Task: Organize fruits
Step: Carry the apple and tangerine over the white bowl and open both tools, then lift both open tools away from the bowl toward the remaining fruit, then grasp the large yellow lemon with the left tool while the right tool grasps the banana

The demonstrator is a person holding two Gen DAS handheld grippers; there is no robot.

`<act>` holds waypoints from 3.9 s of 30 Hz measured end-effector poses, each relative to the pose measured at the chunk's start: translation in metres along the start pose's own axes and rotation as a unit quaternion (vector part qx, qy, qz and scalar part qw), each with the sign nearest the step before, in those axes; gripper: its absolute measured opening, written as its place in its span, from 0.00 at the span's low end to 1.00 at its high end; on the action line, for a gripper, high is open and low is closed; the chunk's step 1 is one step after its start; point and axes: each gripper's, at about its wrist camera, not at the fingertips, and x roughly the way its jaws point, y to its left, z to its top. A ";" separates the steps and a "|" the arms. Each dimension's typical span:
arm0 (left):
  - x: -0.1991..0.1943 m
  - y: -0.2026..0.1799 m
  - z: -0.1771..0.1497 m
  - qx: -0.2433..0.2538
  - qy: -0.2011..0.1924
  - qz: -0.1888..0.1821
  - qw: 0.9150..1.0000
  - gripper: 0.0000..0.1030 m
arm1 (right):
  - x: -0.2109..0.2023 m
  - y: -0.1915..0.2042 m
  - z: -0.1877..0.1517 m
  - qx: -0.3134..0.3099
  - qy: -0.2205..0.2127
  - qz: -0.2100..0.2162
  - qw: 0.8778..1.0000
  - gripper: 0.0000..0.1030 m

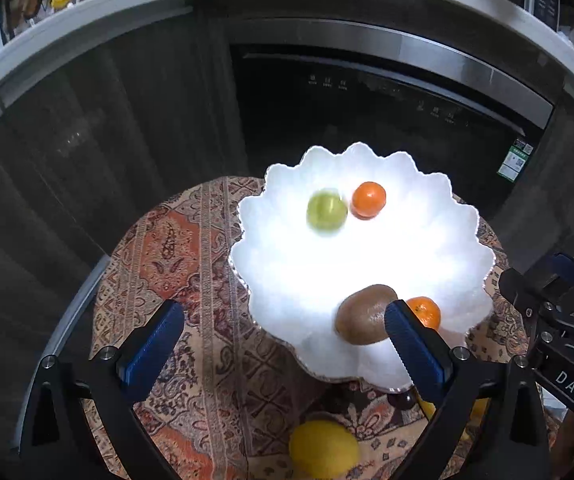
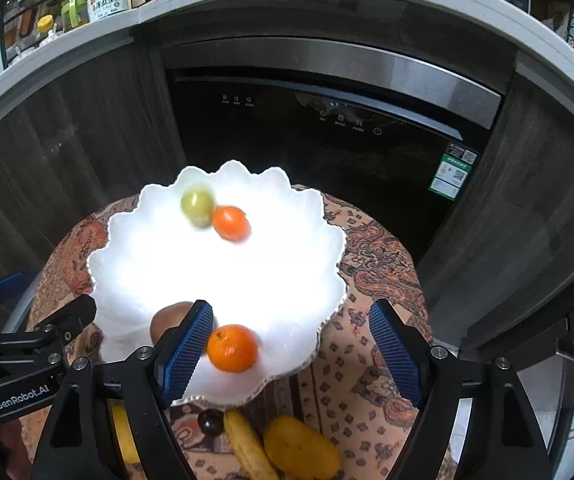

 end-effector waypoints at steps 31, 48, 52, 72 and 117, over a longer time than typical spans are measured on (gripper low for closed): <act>-0.066 -0.005 -0.057 0.005 -0.016 -0.005 1.000 0.99 | -0.068 -0.005 -0.053 0.010 -0.013 -0.003 1.000 0.79; -0.045 -0.012 -0.084 0.007 0.009 -0.009 1.000 0.99 | -0.052 -0.009 -0.084 0.019 0.016 -0.005 1.000 0.79; -0.037 -0.013 -0.090 0.006 0.018 -0.009 1.000 0.99 | -0.046 -0.010 -0.090 0.019 0.023 -0.007 1.000 0.79; 0.011 -0.019 -0.117 0.003 0.062 -0.010 0.998 0.93 | -0.009 -0.011 -0.121 0.023 0.062 -0.006 0.998 0.79; 0.030 -0.021 -0.131 0.000 0.087 -0.043 0.995 0.57 | 0.012 -0.006 -0.134 0.011 0.083 0.018 0.996 0.75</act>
